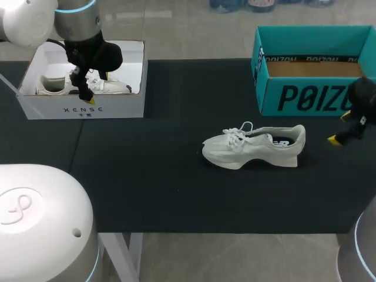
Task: Take the shoe out of the shoebox, open the shoe tongue, remove and reinsert the insole, then place the shoe into the shoebox
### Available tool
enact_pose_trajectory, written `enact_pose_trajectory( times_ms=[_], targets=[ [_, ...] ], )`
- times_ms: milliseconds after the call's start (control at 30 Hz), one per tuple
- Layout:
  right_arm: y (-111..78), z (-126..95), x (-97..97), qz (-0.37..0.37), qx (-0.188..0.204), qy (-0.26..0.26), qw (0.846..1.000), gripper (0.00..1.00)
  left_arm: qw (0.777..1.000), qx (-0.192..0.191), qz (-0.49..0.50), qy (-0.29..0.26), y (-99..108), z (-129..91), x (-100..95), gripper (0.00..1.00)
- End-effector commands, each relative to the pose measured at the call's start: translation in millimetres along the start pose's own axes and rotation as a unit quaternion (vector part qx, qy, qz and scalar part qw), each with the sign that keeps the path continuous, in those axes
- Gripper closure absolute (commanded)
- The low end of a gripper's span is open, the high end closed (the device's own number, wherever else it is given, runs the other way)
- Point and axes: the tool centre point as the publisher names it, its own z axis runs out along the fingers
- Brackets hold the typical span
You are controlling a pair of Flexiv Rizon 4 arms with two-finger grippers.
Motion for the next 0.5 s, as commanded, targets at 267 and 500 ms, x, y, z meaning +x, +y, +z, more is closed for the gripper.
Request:
enact_pose_trajectory(
  times_ms=[267,500],
  targets=[
    [-5.1,-1.5,-1.1,-0.317,-0.096,0.252,0.909,0.00,1.000,-0.001,0.000,0.000,0.3,-0.2,0.8,0.00],
    [-5.1,-1.5,-1.1,-0.317,-0.096,0.252,0.909,0.00,1.000,-0.001,0.000,0.000,0.3,-0.2,0.8,0.00]
  ],
)
